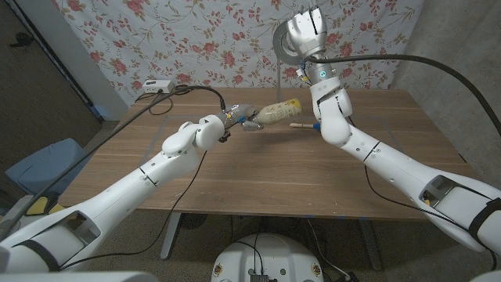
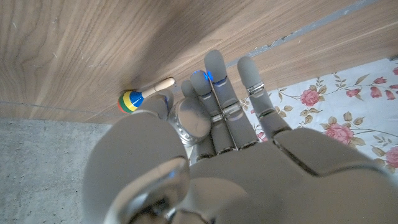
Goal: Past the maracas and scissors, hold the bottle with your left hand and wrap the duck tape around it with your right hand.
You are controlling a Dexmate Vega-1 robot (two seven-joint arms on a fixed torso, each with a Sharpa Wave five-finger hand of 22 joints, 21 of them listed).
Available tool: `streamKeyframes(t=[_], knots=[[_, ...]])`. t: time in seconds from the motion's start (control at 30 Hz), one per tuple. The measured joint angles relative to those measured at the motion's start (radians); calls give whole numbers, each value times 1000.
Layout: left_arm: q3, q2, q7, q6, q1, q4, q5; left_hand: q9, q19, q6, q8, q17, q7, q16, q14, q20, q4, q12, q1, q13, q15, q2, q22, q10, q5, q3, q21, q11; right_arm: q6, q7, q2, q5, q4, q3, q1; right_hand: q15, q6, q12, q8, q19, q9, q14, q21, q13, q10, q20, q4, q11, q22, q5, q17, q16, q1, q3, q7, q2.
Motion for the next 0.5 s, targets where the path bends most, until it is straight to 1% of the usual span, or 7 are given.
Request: streamKeyframes(t=[0.2, 0.27, 0.3, 0.37, 0.4, 0.5], knots=[[10, -17, -11, 41, -14, 17, 20, 0, 0, 2, -1, -5, 2, 7, 4, 0, 0, 9, 0, 9, 4, 0, 2, 4, -6, 0, 4, -3, -4, -20, -7, 11, -25, 7, -13, 1, 0, -2, -1, 0, 0, 2, 7, 0, 0, 0, 0, 0, -8, 0, 4, 0, 0, 0, 0, 0], [15, -26, -10, 50, -20, 29, 23, 3, 0, 4, -1, -5, 3, 7, 4, 0, 0, 9, 0, 7, 4, 0, 2, 7, -12, 3, 4, -3, -4, -22, -13, 12, -39, 9, -20, 1, 0, 0, -3, 0, 0, 2, 7, 0, 1, 0, 0, 1, -10, 0, 4, 4, 2, 0, 0, -2], [16, -27, -10, 53, -21, 30, 24, 4, 4, 4, -1, -7, 3, 7, 4, -3, 0, 9, 0, 7, 4, 0, 2, 7, -12, 8, 4, -3, -4, -24, -14, 12, -40, 9, -20, 1, 0, 0, -3, 0, 1, 2, 10, 0, 5, 0, 0, 5, -10, 0, 4, 4, 3, 0, 0, -3], [18, -31, -5, 62, -23, 34, 29, 5, 11, 4, -1, -9, 3, 7, 9, 1, 1, 9, 0, 8, 1, 0, 2, 7, -12, 9, 9, -3, -4, -27, -20, 12, -52, 10, -27, 1, 0, 0, -4, 0, 1, 2, 14, 0, 5, 0, 0, 5, -11, 0, 4, 4, 4, 0, 0, -4], [20, -36, -3, 67, -25, 38, 32, 5, 11, 4, -1, -9, 3, 8, 13, 0, 1, 9, 0, 10, 2, 0, 2, 7, -12, 9, 11, -3, -4, -28, -22, 11, -56, 11, -29, 1, 7, 0, -5, 0, 1, 2, 14, 0, 5, 0, 0, 5, -13, 0, 4, 4, 6, 0, 7, -6], [25, -45, 8, 90, -28, 46, 44, 4, 15, 4, -1, -11, 3, 11, 16, -4, 1, 9, 0, 13, -2, 0, 2, 7, -12, 9, 11, -3, -4, -31, -31, 6, -70, 15, -40, 1, 7, 1, -7, 0, 1, 2, 14, 0, 5, 0, 0, 5, -14, 0, 8, 5, 11, 0, 7, -10]])
